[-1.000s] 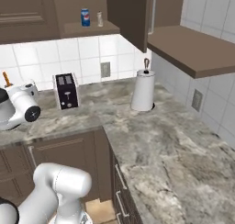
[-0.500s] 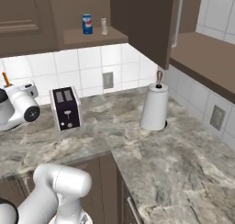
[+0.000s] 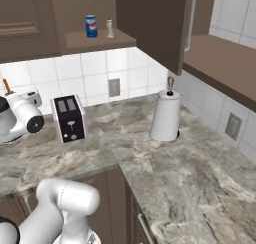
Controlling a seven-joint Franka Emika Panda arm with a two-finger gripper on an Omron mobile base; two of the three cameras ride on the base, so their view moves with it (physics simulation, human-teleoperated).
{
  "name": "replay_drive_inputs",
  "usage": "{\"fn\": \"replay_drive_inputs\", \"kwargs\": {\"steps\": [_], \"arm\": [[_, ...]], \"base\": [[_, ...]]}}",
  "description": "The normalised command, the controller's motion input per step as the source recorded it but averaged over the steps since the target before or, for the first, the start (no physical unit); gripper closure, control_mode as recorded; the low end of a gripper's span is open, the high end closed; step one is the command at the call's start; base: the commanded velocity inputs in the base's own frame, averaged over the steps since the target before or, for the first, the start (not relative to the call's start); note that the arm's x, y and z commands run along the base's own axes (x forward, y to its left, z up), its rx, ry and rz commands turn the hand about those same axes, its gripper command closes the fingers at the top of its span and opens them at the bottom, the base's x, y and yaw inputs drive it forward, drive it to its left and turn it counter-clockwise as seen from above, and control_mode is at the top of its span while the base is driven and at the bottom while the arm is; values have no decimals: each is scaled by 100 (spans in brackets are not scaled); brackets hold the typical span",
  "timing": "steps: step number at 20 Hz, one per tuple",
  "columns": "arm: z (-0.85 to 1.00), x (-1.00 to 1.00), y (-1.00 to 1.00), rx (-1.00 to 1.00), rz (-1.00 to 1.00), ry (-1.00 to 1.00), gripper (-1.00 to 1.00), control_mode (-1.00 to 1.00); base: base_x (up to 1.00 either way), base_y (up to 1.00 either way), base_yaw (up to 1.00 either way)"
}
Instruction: Pick the candle and candle from the dining table and place them in the open cabinet. Close the cabinet after placing the objects.
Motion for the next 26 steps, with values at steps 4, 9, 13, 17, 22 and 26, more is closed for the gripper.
{"fn": "replay_drive_inputs", "kwargs": {"steps": [4,9,13,17,22,26], "arm": [[0,0,0,0,0,0,100,100],[10,8,-13,4,-8,0,100,-100],[68,35,-62,17,-37,0,100,-100],[72,1,-91,17,-39,2,100,-100],[54,3,-74,1,-40,18,100,-100],[26,-9,-99,-4,-32,21,100,-100]], "base": [[98,-100,-39],[47,-69,-34],[0,0,0],[0,0,0],[0,0,0],[0,0,0]]}}
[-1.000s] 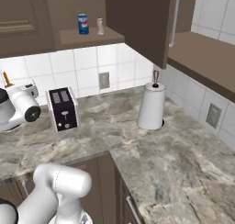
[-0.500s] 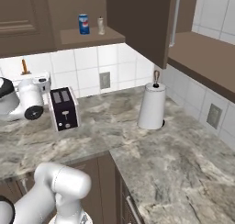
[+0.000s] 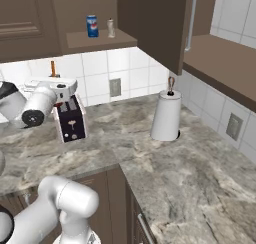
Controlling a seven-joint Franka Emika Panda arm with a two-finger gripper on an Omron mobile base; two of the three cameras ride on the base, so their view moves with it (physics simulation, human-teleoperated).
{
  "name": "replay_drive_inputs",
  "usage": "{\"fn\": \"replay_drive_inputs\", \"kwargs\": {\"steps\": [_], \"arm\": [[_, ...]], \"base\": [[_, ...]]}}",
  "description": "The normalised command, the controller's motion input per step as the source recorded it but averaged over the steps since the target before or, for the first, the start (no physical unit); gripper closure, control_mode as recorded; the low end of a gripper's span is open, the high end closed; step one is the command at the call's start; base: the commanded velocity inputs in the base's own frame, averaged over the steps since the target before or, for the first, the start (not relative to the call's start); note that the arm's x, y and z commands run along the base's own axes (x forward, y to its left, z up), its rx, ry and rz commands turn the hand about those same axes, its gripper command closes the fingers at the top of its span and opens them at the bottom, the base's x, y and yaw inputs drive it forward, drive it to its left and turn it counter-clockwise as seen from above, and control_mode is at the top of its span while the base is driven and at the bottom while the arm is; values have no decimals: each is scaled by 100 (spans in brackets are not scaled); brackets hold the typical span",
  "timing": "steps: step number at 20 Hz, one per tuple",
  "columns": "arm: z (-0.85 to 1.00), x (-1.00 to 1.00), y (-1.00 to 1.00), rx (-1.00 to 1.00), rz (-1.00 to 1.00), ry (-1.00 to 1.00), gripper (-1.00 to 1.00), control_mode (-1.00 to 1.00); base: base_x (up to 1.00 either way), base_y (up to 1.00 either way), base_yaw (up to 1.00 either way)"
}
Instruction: Pick the candle and candle from the dining table and place them in the open cabinet. Close the cabinet after placing the objects.
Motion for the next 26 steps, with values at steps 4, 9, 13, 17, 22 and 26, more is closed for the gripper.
{"fn": "replay_drive_inputs", "kwargs": {"steps": [4,9,13,17,22,26], "arm": [[7,-55,-96,-15,-24,23,100,-100],[98,1,-45,0,-15,18,100,-100],[100,1,-22,0,-2,21,100,-100],[50,4,-2,1,3,10,100,-100],[65,3,-11,10,11,1,100,-100],[17,0,-6,1,10,0,100,-100]], "base": [[0,0,0],[0,0,0],[0,0,0],[0,0,0],[0,0,0],[0,0,0]]}}
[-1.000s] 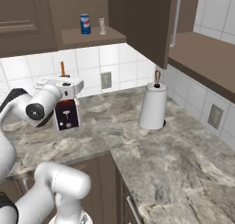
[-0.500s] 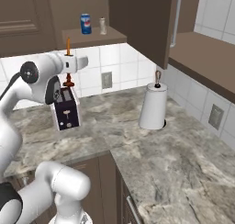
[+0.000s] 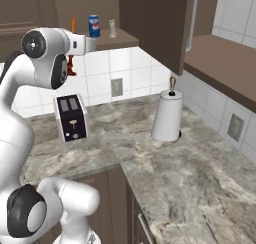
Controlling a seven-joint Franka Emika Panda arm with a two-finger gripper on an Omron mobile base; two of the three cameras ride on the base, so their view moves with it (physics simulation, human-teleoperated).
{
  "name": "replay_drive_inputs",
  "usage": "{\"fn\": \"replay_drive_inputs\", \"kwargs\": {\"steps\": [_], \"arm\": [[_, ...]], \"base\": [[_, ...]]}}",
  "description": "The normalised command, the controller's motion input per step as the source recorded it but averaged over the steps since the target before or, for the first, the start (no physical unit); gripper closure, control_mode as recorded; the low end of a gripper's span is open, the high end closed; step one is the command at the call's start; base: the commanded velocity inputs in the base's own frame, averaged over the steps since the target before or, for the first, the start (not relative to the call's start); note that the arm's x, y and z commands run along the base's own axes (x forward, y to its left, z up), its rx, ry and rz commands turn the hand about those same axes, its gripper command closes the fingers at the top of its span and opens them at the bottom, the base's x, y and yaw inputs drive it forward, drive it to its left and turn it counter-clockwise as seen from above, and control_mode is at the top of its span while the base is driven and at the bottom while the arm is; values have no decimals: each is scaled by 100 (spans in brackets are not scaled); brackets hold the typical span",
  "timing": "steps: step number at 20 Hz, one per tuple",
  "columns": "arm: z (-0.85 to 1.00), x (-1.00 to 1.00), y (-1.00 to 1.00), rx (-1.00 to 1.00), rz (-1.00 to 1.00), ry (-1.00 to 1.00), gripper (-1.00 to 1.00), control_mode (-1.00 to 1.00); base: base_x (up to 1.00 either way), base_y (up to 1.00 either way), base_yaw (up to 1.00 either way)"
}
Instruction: Pick the candle and candle from the dining table and place them in the open cabinet. Close the cabinet after placing the objects.
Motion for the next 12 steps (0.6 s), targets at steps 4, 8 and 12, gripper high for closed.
{"fn": "replay_drive_inputs", "kwargs": {"steps": [4,8,12], "arm": [[0,0,-1,0,5,-2,100,-100],[-5,-9,0,-1,22,-7,100,-100],[0,-8,0,-1,24,-19,100,-100]], "base": [[0,0,0],[0,0,0],[0,0,0]]}}
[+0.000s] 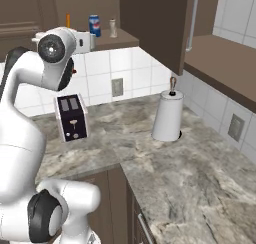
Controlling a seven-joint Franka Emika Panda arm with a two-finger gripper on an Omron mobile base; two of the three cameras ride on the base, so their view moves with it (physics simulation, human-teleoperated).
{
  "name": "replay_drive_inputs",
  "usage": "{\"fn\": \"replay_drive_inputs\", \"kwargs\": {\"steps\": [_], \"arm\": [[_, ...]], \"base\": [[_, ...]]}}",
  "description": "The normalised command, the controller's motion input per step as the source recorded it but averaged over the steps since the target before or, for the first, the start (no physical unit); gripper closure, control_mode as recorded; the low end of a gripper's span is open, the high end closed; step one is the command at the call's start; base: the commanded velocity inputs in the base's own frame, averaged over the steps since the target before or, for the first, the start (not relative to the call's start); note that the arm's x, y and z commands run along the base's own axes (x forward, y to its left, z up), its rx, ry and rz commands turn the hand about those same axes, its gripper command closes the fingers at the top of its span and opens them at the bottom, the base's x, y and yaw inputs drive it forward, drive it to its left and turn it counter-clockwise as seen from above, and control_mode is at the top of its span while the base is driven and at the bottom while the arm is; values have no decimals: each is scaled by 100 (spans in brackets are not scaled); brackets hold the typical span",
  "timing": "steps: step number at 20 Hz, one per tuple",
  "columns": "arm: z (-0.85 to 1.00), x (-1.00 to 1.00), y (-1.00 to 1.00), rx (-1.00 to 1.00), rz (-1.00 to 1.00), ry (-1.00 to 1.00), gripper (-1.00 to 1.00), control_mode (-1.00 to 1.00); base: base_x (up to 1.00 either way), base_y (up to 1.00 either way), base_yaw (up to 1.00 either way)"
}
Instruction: Pick the candle and candle from the dining table and place them in the open cabinet. Close the cabinet after placing the objects.
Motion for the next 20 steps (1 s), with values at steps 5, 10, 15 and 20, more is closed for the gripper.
{"fn": "replay_drive_inputs", "kwargs": {"steps": [5,10,15,20], "arm": [[0,-3,0,-3,10,-7,100,-100],[5,11,0,2,0,0,100,-100],[27,30,0,5,0,0,100,-100],[29,25,0,4,0,0,100,-100]], "base": [[0,0,0],[0,0,0],[0,0,0],[0,0,0]]}}
